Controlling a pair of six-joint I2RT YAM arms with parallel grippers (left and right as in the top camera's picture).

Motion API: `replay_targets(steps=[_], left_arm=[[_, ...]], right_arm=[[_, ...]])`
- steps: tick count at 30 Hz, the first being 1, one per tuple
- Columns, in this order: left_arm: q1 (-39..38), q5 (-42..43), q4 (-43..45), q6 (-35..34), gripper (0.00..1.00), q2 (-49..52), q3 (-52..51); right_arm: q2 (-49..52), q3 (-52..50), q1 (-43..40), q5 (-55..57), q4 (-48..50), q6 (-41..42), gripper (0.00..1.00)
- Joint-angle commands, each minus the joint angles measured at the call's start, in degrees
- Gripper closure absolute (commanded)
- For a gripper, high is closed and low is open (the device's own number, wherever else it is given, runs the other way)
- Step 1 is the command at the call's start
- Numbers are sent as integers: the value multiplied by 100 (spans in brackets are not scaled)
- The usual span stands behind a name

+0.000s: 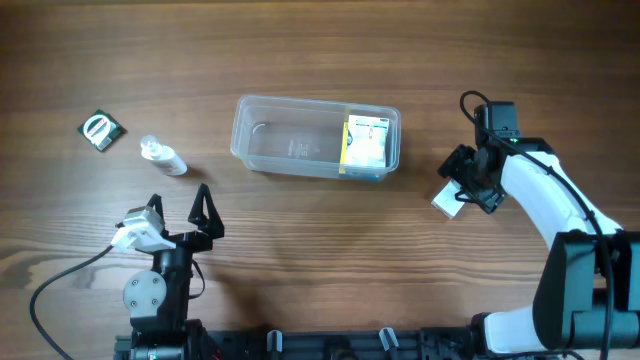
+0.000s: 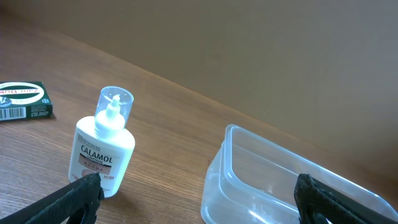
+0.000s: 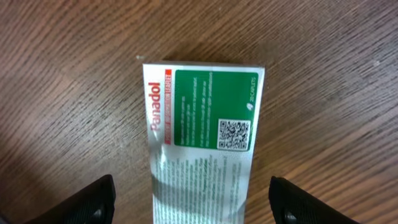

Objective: Pack container
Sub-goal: 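Move right gripper to the green-white Panadol box and grasp it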

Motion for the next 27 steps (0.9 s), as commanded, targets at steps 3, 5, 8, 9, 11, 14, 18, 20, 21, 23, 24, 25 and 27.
replay_targets(steps=[3, 5, 8, 9, 11, 14, 18, 20, 21, 23, 24, 25, 27], left_arm=[[46, -37, -42, 7, 0, -31, -20], [46, -37, -42, 9, 0, -31, -20], [46, -37, -42, 9, 0, -31, -20], [46, -37, -42, 9, 0, -31, -20], [46, -37, -42, 9, 0, -31, -20], [46, -37, -42, 9, 0, -31, -20], [46, -37, -42, 9, 0, -31, -20], [46, -35, -42, 9, 0, -31, -20], [46, -37, -42, 9, 0, -31, -20], [46, -37, -42, 9, 0, -31, -20], [46, -35, -42, 9, 0, -31, -20], [46, -35, -42, 9, 0, -31, -20], [46, -37, -42, 9, 0, -31, -20]], right_arm=[[341, -44, -2, 140, 122, -28, 24], [446, -44, -2, 138, 131, -31, 26], [544, -44, -2, 116, 140, -33, 29], [562, -44, -2, 118, 140, -39, 31], [560, -44, -2, 120, 138, -46, 33], [560, -44, -2, 118, 127, -46, 37], [560, -44, -2, 120, 94, -52, 44], [560, -42, -2, 118, 98, -103, 46], [560, -42, -2, 120, 98, -131, 47], [560, -42, -2, 125, 98, -238, 50], [560, -42, -2, 122, 101, -306, 51], [560, -42, -2, 127, 105, -352, 52], [560, -39, -2, 144, 107, -407, 53]])
